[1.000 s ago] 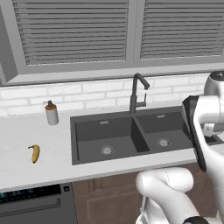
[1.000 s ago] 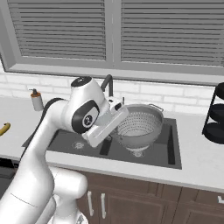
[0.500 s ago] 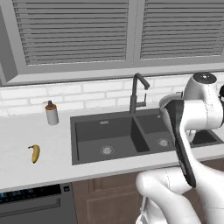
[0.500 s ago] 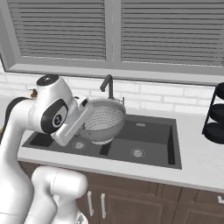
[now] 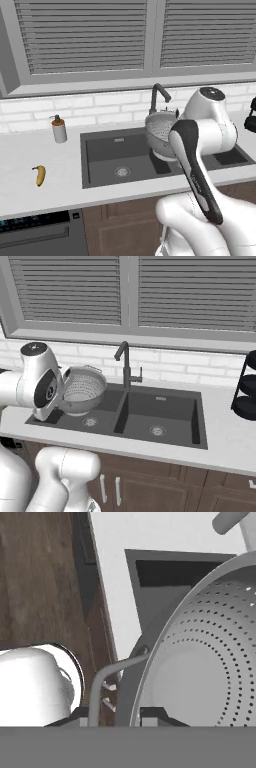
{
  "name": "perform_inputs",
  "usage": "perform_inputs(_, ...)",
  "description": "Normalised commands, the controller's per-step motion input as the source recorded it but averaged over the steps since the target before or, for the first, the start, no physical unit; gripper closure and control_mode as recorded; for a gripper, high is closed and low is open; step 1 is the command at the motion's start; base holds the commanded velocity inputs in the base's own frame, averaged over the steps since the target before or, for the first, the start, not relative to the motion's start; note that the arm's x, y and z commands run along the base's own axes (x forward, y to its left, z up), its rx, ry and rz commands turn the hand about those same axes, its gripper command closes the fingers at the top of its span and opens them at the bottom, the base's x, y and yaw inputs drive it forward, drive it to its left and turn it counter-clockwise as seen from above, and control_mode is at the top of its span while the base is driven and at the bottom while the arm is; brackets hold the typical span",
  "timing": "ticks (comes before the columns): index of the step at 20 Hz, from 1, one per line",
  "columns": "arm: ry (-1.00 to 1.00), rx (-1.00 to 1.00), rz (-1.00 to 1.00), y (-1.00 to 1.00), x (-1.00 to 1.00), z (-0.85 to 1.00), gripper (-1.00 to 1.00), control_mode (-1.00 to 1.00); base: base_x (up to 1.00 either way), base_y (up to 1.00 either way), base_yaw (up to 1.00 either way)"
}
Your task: Put the colander in the sink, put the banana in the colander, and turn on the sink faucet and pour water over the colander.
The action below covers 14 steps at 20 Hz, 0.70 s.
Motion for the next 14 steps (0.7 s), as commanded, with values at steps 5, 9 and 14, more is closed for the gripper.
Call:
perform_inputs(5,0.01,0.17,0.11,0.74,0.64,-0.10,1.00,-1.00,0.00,0.00,0.00)
perform_inputs(9,0.08,0.02,0.04,0.70,0.75,-0.30,1.00,-1.00,0.00,0.00,0.00)
perform_inputs(14,0.25,0.00,0.00,0.41,0.97,-0.43,1.00,-1.00,0.00,0.00,0.00)
